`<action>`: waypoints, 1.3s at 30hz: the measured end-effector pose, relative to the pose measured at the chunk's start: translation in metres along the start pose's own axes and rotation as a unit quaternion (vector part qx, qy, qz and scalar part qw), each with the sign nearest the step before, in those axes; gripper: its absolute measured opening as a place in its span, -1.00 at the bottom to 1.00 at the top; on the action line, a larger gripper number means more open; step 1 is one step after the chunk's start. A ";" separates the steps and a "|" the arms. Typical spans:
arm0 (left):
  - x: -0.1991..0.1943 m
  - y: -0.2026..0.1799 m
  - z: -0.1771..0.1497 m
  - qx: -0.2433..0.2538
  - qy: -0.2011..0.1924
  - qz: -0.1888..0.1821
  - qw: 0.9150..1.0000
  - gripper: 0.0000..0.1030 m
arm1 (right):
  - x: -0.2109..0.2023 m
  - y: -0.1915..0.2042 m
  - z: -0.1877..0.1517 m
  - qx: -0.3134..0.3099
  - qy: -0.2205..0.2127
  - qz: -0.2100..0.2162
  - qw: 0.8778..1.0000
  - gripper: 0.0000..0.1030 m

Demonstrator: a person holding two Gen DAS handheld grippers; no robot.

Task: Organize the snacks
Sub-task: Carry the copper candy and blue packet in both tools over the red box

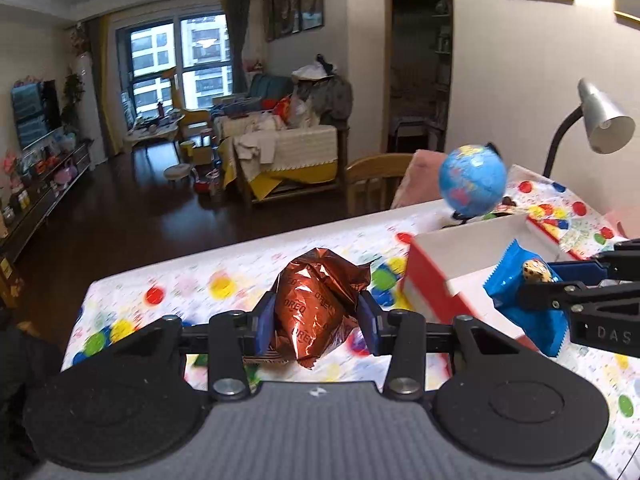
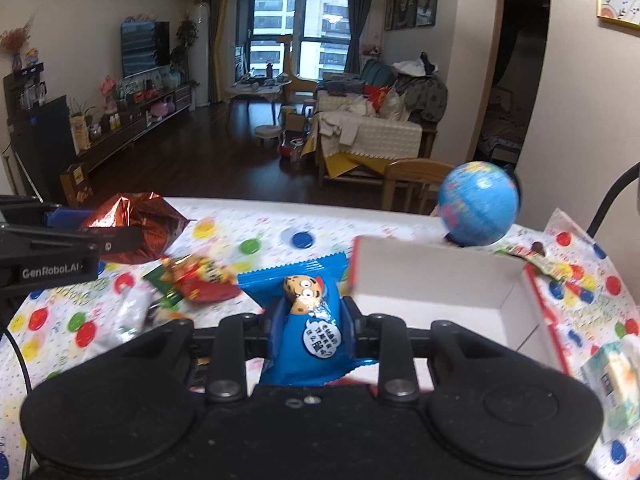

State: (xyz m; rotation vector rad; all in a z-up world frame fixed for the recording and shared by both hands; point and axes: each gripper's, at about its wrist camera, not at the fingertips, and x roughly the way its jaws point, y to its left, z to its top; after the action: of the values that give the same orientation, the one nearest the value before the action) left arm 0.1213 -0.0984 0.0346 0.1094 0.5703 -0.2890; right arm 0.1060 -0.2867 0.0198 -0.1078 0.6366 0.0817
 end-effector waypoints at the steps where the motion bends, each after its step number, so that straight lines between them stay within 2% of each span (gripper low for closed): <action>1: 0.003 -0.008 0.005 0.001 -0.001 -0.004 1.000 -0.18 | 0.001 -0.008 0.002 0.000 -0.002 -0.003 1.000 -0.46; 14: 0.059 -0.117 0.040 0.040 0.014 -0.051 0.998 -0.18 | 0.025 -0.112 -0.008 0.017 0.009 -0.037 0.999 -0.46; 23: 0.098 -0.190 0.045 0.085 0.031 -0.078 0.993 -0.17 | 0.052 -0.174 -0.028 0.035 0.037 -0.055 0.997 -0.46; 30: 0.139 -0.221 0.039 0.105 0.061 -0.083 0.989 -0.16 | 0.078 -0.202 -0.043 0.055 0.059 -0.053 0.995 -0.46; 39: 0.183 -0.234 0.025 0.122 0.107 -0.077 0.984 -0.16 | 0.112 -0.211 -0.057 0.055 0.098 -0.037 0.993 -0.46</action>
State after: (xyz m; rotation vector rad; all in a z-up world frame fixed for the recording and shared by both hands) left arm 0.2118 -0.3696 -0.0496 0.3364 0.7561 -0.5012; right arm 0.1854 -0.4979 -0.0767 -0.0340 0.8299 -0.0367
